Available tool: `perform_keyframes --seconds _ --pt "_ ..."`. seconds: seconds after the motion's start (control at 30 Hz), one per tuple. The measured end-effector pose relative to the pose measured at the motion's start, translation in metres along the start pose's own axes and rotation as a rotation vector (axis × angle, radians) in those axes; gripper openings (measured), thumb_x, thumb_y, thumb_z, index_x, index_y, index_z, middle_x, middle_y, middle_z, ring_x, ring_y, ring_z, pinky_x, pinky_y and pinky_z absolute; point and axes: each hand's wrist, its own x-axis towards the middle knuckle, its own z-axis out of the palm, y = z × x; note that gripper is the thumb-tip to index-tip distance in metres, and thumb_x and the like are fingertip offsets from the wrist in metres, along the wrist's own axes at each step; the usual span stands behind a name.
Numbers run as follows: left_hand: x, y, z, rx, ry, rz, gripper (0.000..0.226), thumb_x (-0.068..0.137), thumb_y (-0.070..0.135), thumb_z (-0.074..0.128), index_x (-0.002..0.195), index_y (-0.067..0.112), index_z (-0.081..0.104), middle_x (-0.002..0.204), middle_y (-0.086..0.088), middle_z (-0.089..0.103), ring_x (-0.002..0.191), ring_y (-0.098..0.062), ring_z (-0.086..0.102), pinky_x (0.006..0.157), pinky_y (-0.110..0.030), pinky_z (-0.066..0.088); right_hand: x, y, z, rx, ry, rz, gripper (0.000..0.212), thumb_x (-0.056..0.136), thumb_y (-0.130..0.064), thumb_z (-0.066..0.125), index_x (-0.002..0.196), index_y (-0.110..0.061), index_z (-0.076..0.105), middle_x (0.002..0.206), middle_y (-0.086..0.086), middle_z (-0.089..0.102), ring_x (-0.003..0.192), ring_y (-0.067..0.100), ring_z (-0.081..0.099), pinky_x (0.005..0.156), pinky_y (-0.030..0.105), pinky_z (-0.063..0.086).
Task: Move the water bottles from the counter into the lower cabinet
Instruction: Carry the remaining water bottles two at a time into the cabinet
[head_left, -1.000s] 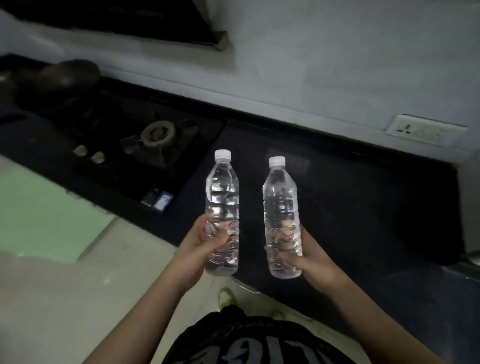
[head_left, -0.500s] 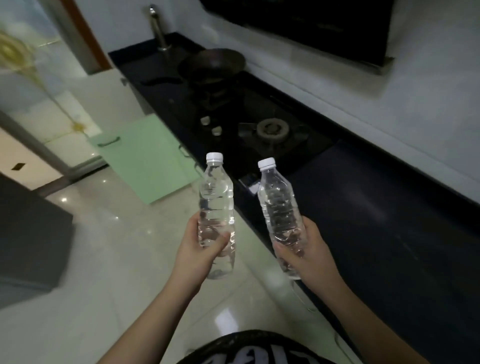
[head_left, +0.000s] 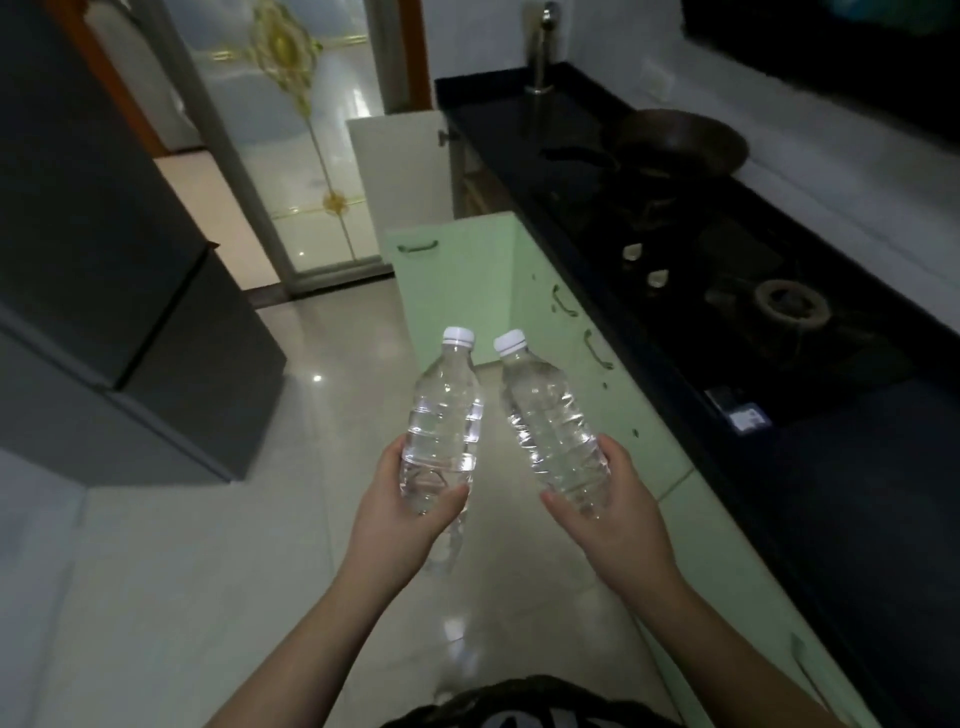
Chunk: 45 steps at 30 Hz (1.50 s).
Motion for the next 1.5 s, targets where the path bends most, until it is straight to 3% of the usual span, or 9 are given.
perform_keyframes --seconds 0.1,0.27,0.43,0.6,0.7,0.97,1.13,1.3,1.5 --pt "0.006 -0.016 -0.043 -0.008 0.066 -0.029 0.055 0.076 0.026 0.081 0.123 0.031 0.052 0.092 0.016 0.071 0.080 0.007 0.065 0.064 -0.003 0.042 0.013 -0.032 0.041 -0.100 -0.007 -0.054 0.080 0.072 -0.052 0.077 0.139 -0.034 0.037 0.117 -0.023 0.049 0.101 -0.001 0.049 0.085 0.023 0.043" --pt "0.027 -0.036 -0.094 -0.005 0.197 -0.076 0.058 0.073 0.032 0.081 0.123 0.035 0.051 0.097 0.016 0.070 0.083 0.007 0.064 0.067 -0.012 0.043 0.041 -0.073 0.096 -0.137 -0.093 -0.154 0.070 0.072 -0.047 0.079 0.131 -0.035 0.042 0.105 -0.027 0.053 0.094 0.001 0.056 0.078 0.023 0.045" --pt "0.067 -0.045 -0.127 0.015 0.332 -0.126 0.055 0.072 0.032 0.081 0.119 0.038 0.053 0.094 0.020 0.069 0.083 0.008 0.063 0.069 -0.016 0.043 0.082 -0.099 0.141 -0.138 -0.156 -0.193 0.069 0.072 -0.044 0.080 0.130 -0.034 0.044 0.093 -0.042 0.044 0.087 0.001 0.054 0.074 0.022 0.041" --pt "0.134 -0.048 -0.154 0.101 0.374 -0.162 0.052 0.071 0.038 0.080 0.112 0.042 0.049 0.087 0.026 0.064 0.079 0.021 0.056 0.060 -0.005 0.039 0.149 -0.114 0.191 -0.113 -0.202 -0.193 0.063 0.069 -0.052 0.078 0.122 -0.039 0.046 0.103 -0.019 0.064 0.086 0.005 0.065 0.071 0.029 0.051" --pt "0.180 -0.050 -0.170 0.145 0.395 -0.176 0.051 0.072 0.037 0.080 0.111 0.042 0.049 0.086 0.027 0.063 0.077 0.024 0.054 0.059 0.001 0.039 0.199 -0.124 0.222 -0.090 -0.230 -0.195 0.067 0.068 -0.053 0.078 0.125 -0.036 0.047 0.107 -0.013 0.065 0.088 0.010 0.066 0.074 0.031 0.054" --pt "0.292 -0.037 -0.209 0.236 0.444 -0.192 0.052 0.072 0.037 0.080 0.113 0.045 0.050 0.086 0.030 0.059 0.076 0.016 0.054 0.058 -0.003 0.035 0.317 -0.165 0.276 -0.078 -0.298 -0.212 0.072 0.072 -0.044 0.080 0.131 -0.022 0.044 0.113 0.001 0.065 0.084 0.019 0.066 0.061 0.016 0.043" --pt "0.351 -0.041 -0.230 0.173 0.443 -0.231 0.050 0.076 0.034 0.077 0.121 0.035 0.055 0.094 0.017 0.067 0.074 0.015 0.059 0.048 -0.003 0.041 0.368 -0.193 0.309 -0.087 -0.325 -0.228 0.073 0.074 -0.041 0.079 0.134 -0.020 0.043 0.112 0.000 0.062 0.084 0.017 0.063 0.061 0.013 0.041" --pt "0.416 -0.059 -0.262 0.173 0.437 -0.213 0.043 0.073 0.038 0.079 0.111 0.039 0.058 0.091 0.019 0.069 0.084 0.006 0.063 0.066 -0.018 0.044 0.418 -0.212 0.354 -0.112 -0.320 -0.236 0.074 0.073 -0.047 0.078 0.133 -0.023 0.042 0.114 -0.002 0.061 0.093 0.020 0.064 0.069 0.029 0.054" --pt "0.517 -0.085 -0.311 0.061 0.421 -0.192 0.048 0.063 0.048 0.077 0.108 0.043 0.059 0.089 0.017 0.071 0.078 -0.005 0.069 0.070 -0.040 0.060 0.487 -0.252 0.419 -0.142 -0.282 -0.195 0.068 0.072 -0.047 0.079 0.129 -0.028 0.046 0.103 -0.015 0.056 0.087 0.009 0.055 0.069 0.027 0.043"
